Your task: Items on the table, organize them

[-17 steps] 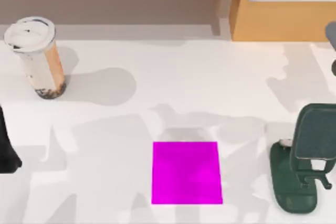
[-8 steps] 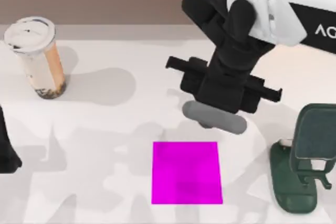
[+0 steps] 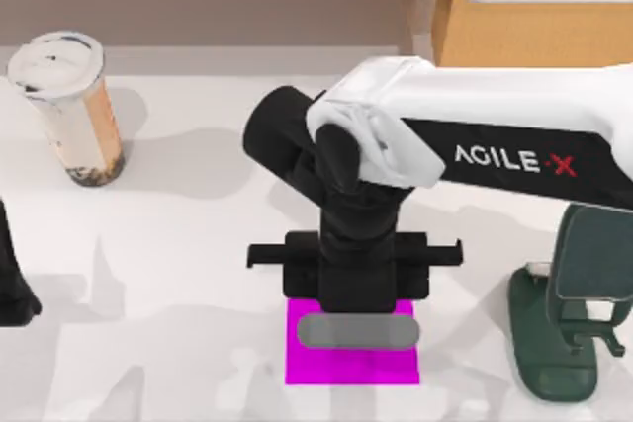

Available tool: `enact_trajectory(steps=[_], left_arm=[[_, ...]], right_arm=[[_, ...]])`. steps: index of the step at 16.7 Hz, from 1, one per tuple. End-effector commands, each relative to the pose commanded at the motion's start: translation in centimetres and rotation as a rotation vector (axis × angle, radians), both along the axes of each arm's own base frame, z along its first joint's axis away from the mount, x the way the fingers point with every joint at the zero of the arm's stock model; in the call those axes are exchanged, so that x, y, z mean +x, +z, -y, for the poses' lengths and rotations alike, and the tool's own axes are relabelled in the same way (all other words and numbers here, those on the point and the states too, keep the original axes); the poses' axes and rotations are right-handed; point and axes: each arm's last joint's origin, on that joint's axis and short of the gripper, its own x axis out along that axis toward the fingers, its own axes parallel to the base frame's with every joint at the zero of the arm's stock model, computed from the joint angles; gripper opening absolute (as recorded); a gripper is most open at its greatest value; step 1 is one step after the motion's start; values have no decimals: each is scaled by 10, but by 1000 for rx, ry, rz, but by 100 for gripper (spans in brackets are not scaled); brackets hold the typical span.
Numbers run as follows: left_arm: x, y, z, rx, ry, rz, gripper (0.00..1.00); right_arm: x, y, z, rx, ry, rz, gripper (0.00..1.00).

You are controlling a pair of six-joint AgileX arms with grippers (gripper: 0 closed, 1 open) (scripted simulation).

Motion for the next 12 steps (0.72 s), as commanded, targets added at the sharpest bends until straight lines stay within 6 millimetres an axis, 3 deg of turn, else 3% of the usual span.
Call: enact_trajectory(steps=[11,12], left_arm=[[0,0,0,0,0,0,100],[0,0,0,0,0,0,100]], right_arm=[[0,-10,0,0,0,0,0],[0,-10,0,0,0,0,8]])
